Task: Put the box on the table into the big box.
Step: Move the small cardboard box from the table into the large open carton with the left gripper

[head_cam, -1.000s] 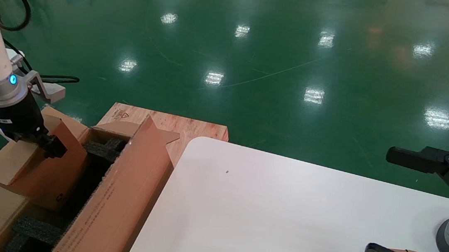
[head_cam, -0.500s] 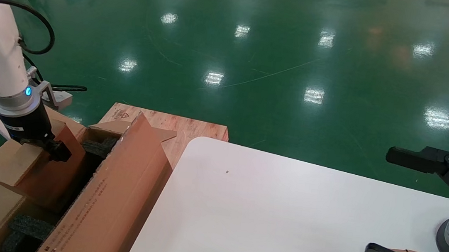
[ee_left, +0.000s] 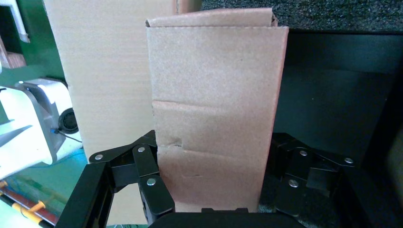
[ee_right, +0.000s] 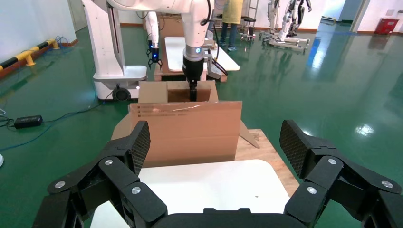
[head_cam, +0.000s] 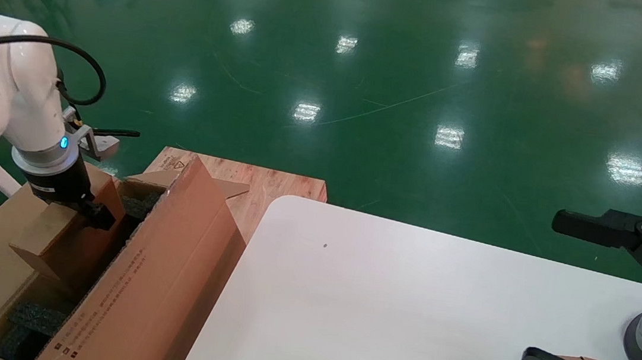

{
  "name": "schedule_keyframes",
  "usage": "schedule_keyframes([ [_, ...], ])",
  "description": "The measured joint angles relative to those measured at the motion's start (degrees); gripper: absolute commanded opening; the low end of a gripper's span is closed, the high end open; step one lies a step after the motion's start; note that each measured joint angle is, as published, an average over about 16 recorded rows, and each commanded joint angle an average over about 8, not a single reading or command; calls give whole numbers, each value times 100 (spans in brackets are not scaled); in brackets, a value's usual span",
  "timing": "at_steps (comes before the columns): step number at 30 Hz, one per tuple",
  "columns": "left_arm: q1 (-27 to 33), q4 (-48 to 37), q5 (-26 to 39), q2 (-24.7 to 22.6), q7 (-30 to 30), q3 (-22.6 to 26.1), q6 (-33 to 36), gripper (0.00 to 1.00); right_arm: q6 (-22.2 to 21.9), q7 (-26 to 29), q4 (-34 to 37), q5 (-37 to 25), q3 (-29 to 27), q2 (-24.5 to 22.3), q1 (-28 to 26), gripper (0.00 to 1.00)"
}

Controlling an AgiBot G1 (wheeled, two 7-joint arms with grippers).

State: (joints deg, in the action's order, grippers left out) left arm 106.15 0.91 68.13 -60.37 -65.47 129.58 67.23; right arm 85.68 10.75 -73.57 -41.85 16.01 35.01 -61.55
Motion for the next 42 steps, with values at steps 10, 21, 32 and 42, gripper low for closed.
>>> schedule_keyframes([
  [10,-117,10,-12,-42,76,-15,-286,0,0,0,0,0,0,0,0,100],
  [21,-81,42,-48,-36,223,-53,-411,82,0,0,0,0,0,0,0,100],
  [32,-41,91,-83,-18,315,-88,-412,100,0,0,0,0,0,0,0,100],
  [42,-34,104,-91,-14,337,-96,-419,100,-1,0,1,0,0,0,0,100],
])
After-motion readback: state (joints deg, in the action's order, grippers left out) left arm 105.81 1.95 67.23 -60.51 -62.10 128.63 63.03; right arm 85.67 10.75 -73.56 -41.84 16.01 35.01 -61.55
